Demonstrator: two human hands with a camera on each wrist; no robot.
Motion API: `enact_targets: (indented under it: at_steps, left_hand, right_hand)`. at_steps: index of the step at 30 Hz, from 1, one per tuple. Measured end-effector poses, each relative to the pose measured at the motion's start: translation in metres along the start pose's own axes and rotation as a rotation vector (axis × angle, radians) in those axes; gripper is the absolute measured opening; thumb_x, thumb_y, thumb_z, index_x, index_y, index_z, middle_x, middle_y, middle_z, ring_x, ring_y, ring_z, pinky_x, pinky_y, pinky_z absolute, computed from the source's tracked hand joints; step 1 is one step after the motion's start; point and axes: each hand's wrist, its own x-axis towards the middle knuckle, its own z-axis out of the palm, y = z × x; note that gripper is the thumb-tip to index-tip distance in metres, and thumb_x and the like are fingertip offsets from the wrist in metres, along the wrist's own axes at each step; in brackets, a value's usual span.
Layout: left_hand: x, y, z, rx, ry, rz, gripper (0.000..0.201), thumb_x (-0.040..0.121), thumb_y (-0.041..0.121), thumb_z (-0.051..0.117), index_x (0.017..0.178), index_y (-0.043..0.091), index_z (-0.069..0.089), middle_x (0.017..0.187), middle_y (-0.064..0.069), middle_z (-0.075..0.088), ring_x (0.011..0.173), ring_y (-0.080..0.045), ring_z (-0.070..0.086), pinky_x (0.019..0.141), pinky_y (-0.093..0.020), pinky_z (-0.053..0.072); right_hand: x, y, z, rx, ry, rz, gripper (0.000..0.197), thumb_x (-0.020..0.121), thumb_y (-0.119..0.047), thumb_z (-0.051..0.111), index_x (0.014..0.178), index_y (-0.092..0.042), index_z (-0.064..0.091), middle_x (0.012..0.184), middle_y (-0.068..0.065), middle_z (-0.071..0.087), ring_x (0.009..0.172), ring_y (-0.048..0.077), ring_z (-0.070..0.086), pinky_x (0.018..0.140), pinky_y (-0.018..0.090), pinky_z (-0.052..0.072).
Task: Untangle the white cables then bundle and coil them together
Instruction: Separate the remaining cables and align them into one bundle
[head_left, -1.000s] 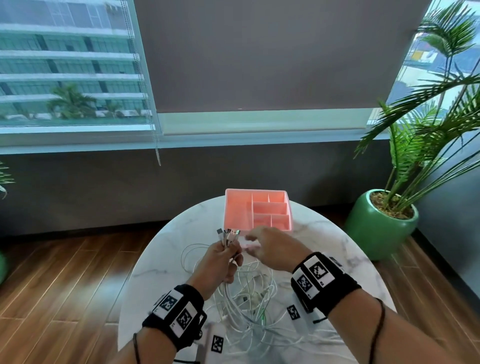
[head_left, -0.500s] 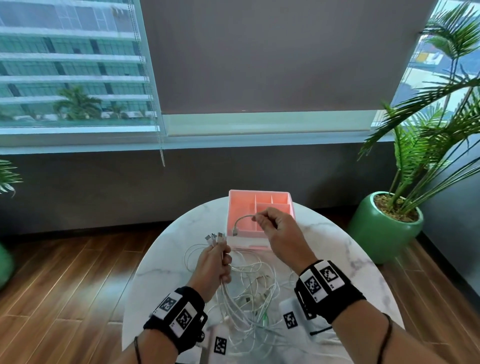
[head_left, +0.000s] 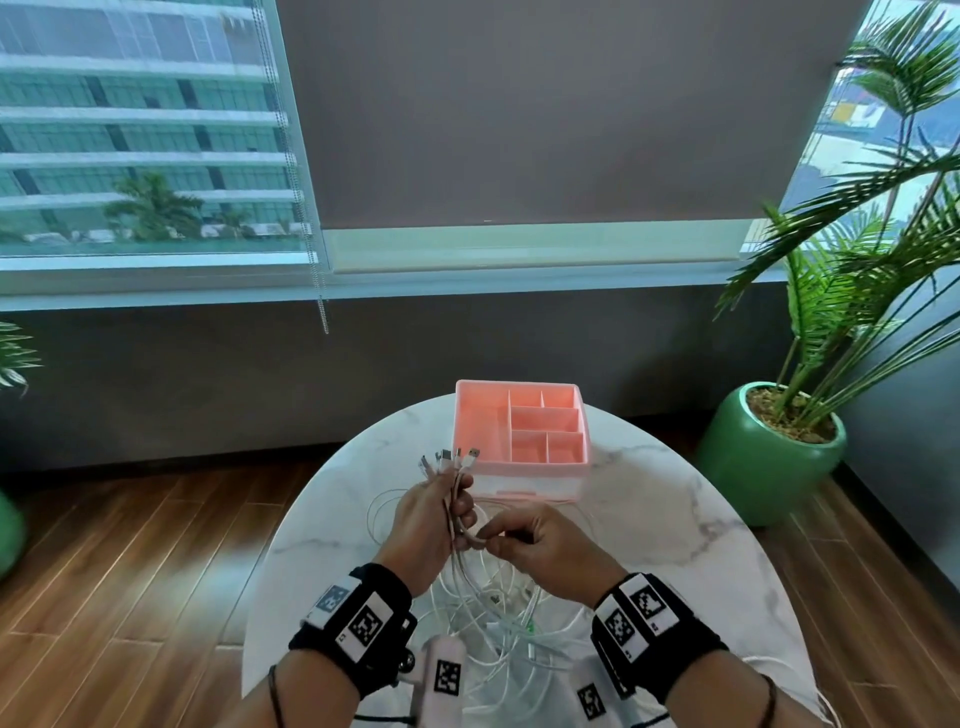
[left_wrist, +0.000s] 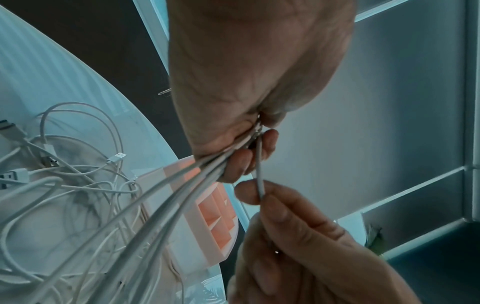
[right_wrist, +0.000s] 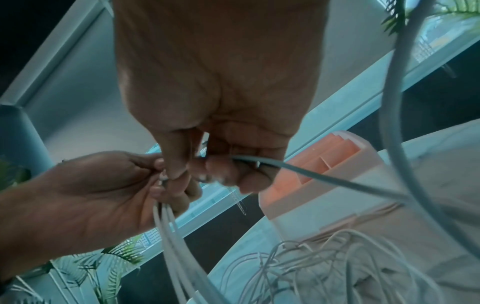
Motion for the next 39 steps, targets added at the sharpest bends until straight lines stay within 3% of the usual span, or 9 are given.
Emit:
enact_targets:
  at_steps: [3, 6, 10, 19, 26, 28, 30, 35, 39]
  left_hand:
    - [-0.002, -0.007, 0.006, 0.076, -0.017, 0.052, 0.031, 0.108, 0.034, 0.039, 0.089, 0.012, 0.051, 0.059, 0.002, 0.039, 0.054, -0.015, 0.043, 0.047, -0.027, 0.033]
    - [-0.006, -0.009, 0.015, 0.234, -0.022, 0.089, 0.033, 0.109, 0.033, 0.037, 0.086, 0.012, 0.047, 0.055, 0.005, 0.04, 0.052, -0.013, 0.041, 0.047, -0.028, 0.032]
    - [-0.009, -0.009, 0.027, 0.312, -0.084, 0.057, 0.032, 0.109, 0.028, 0.034, 0.082, 0.012, 0.043, 0.056, 0.002, 0.04, 0.051, -0.015, 0.039, 0.046, -0.024, 0.028]
    - [-0.011, -0.005, 0.017, 0.232, -0.185, 0.03, 0.032, 0.109, 0.027, 0.036, 0.091, 0.006, 0.051, 0.061, -0.003, 0.044, 0.054, -0.017, 0.043, 0.056, -0.029, 0.037]
    - [-0.012, -0.005, 0.021, 0.171, -0.225, -0.044, 0.029, 0.106, 0.028, 0.041, 0.083, 0.011, 0.047, 0.062, -0.003, 0.038, 0.051, -0.017, 0.033, 0.053, -0.032, 0.039]
    - [-0.011, -0.006, 0.022, 0.223, -0.197, -0.021, 0.027, 0.108, 0.02, 0.035, 0.083, 0.011, 0.043, 0.06, -0.001, 0.037, 0.049, -0.016, 0.032, 0.051, -0.029, 0.035]
    - [-0.013, -0.002, 0.028, 0.306, -0.191, -0.003, 0.025, 0.108, 0.011, 0.026, 0.088, 0.011, 0.04, 0.058, 0.0, 0.036, 0.05, -0.015, 0.033, 0.051, -0.029, 0.031]
    - [-0.017, 0.001, 0.033, 0.372, -0.205, -0.038, 0.016, 0.109, 0.012, 0.031, 0.093, 0.012, 0.035, 0.063, -0.001, 0.035, 0.052, -0.013, 0.029, 0.049, -0.026, 0.024]
    - [-0.018, 0.0, 0.031, 0.3, -0.253, -0.032, 0.02, 0.107, 0.011, 0.033, 0.088, 0.012, 0.039, 0.063, -0.001, 0.041, 0.053, -0.014, 0.031, 0.05, -0.027, 0.024]
  right_hand:
    - [0.004, -0.001, -0.009, -0.095, -0.049, 0.076, 0.011, 0.091, -0.024, 0.065, 0.092, -0.026, 0.076, 0.077, -0.006, 0.071, 0.069, 0.011, 0.064, 0.072, 0.037, 0.054]
    - [0.013, -0.015, -0.014, -0.103, 0.123, 0.08, 0.028, 0.094, -0.05, 0.057, 0.088, -0.026, 0.071, 0.084, 0.006, 0.073, 0.073, 0.012, 0.066, 0.076, 0.038, 0.054]
    - [0.027, -0.027, -0.022, -0.01, 0.37, 0.032, 0.02, 0.094, -0.029, 0.066, 0.086, -0.012, 0.074, 0.073, 0.002, 0.073, 0.056, 0.006, 0.06, 0.061, 0.028, 0.054]
    - [0.028, -0.045, -0.029, 0.102, 0.333, -0.08, 0.01, 0.082, -0.004, 0.077, 0.09, -0.004, 0.071, 0.071, 0.005, 0.073, 0.059, 0.01, 0.065, 0.061, 0.023, 0.054]
    - [0.035, -0.043, -0.026, -0.09, 0.359, -0.163, 0.013, 0.083, -0.021, 0.077, 0.081, -0.034, 0.074, 0.091, -0.008, 0.065, 0.089, 0.008, 0.059, 0.083, 0.021, 0.047]
    - [0.037, -0.045, -0.023, -0.08, 0.297, -0.133, 0.009, 0.091, -0.036, 0.069, 0.1, -0.038, 0.071, 0.109, -0.006, 0.059, 0.106, 0.01, 0.056, 0.093, 0.024, 0.045]
    - [0.038, -0.045, -0.017, -0.123, 0.159, -0.097, 0.034, 0.094, -0.046, 0.061, 0.124, -0.028, 0.064, 0.121, -0.005, 0.059, 0.112, 0.007, 0.057, 0.096, 0.023, 0.046]
    - [0.041, -0.051, -0.018, -0.168, 0.181, -0.096, 0.027, 0.095, -0.005, 0.045, 0.104, -0.009, 0.071, 0.091, 0.004, 0.072, 0.079, 0.008, 0.066, 0.07, 0.015, 0.051]
    - [0.042, -0.054, -0.019, -0.166, 0.192, -0.111, 0.032, 0.09, 0.002, 0.041, 0.094, -0.006, 0.072, 0.083, 0.009, 0.071, 0.071, 0.013, 0.065, 0.064, 0.018, 0.052]
